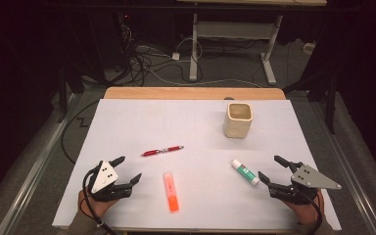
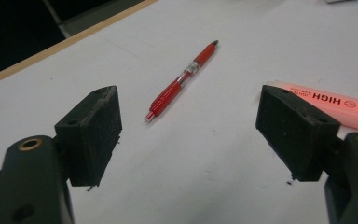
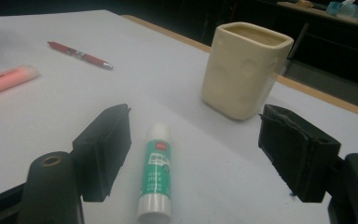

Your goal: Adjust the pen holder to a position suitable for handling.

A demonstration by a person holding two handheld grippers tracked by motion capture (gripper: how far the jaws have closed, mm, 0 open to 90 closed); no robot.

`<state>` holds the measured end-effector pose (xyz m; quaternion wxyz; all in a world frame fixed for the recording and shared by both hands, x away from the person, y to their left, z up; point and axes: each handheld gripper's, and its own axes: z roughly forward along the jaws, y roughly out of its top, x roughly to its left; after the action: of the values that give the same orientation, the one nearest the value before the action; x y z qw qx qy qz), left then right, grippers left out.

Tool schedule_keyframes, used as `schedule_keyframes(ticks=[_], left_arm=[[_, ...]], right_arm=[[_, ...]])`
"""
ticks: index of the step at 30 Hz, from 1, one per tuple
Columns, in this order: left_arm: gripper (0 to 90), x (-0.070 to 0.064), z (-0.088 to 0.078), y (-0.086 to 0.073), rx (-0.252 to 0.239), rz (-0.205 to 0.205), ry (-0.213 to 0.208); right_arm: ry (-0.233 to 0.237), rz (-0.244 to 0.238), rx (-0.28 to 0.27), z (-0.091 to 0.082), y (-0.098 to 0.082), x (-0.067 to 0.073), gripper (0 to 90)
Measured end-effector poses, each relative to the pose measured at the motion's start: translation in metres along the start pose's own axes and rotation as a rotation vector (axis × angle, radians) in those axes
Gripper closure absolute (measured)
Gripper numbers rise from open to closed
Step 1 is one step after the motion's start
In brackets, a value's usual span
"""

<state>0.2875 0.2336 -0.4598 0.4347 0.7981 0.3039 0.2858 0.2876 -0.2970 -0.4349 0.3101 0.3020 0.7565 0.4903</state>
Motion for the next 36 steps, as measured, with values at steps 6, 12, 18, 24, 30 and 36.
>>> schedule_keyframes(ticks=[6,12,18,24,30,36], left_arm=[[21.7,-0.003,-0.001,0.001,0.013,-0.005,0.029],[21.7,-0.004,-0.001,-0.003,0.044,0.012,0.020],[21.8,-0.007,-0.003,-0.004,0.071,0.031,0.033],[21.8,-0.008,0.002,-0.005,0.107,0.041,0.022],[21.6,-0.007,0.001,-0.006,0.099,0.037,0.021],[21.9,-0.009,-0.001,-0.006,0.093,0.054,0.036]], right_arm=[[0.021,0.008,0.015,0.005,-0.003,-0.001,25.4],[0.040,-0.026,0.045,0.014,-0.002,-0.002,25.4],[0.080,-0.060,0.065,0.023,0.010,-0.012,33.0],[0.117,-0.124,0.139,0.046,0.046,-0.028,33.5],[0.178,-0.211,0.210,0.082,0.091,-0.041,34.3],[0.196,-0.222,0.317,0.126,0.112,-0.056,38.3]])
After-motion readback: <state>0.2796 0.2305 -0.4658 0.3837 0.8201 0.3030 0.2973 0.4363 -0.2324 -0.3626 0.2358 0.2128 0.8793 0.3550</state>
